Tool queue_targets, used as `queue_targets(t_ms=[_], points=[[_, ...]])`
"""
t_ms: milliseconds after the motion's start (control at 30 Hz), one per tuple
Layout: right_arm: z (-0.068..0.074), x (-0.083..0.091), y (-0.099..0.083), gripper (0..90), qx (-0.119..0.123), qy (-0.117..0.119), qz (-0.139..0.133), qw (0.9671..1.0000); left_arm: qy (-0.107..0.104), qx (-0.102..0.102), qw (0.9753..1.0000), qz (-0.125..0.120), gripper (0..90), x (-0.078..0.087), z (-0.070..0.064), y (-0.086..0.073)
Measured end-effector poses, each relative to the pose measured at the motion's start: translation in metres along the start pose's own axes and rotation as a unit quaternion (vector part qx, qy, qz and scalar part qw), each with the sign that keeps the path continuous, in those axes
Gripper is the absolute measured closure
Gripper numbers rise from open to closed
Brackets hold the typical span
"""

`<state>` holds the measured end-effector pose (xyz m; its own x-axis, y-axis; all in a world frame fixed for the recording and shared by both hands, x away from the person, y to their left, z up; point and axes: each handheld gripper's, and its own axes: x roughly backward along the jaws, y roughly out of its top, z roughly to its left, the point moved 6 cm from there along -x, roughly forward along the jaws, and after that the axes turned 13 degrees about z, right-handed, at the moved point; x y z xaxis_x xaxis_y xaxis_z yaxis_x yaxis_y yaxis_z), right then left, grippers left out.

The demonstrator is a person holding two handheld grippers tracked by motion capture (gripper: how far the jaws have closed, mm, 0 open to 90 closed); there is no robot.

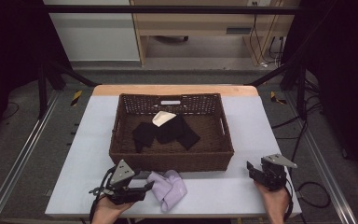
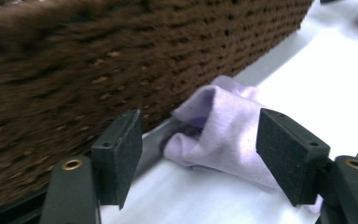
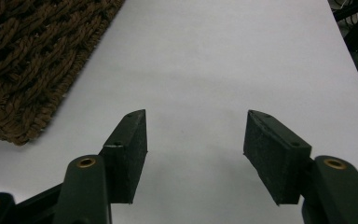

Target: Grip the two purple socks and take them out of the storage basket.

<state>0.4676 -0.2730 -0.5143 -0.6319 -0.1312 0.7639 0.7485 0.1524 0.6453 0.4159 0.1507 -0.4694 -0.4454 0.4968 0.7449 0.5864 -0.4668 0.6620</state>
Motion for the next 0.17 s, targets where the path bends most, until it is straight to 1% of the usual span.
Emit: queue_targets(t_ms=[100, 167], points=[[-0.0004, 0.0006, -0.0003, 39.4, 0.0, 0.0, 0.0, 1.0, 0.005, 0.005, 1.0, -0.007, 29.0, 0.0047, 0.0036, -0.0007], [-0.0007, 0.0008, -0.0003, 38.7, -0.001, -0.002, 0.0, 1.0, 0.012, 0.011, 0.9998, -0.01, 28.6, 0.0092, 0.0094, -0.0037]])
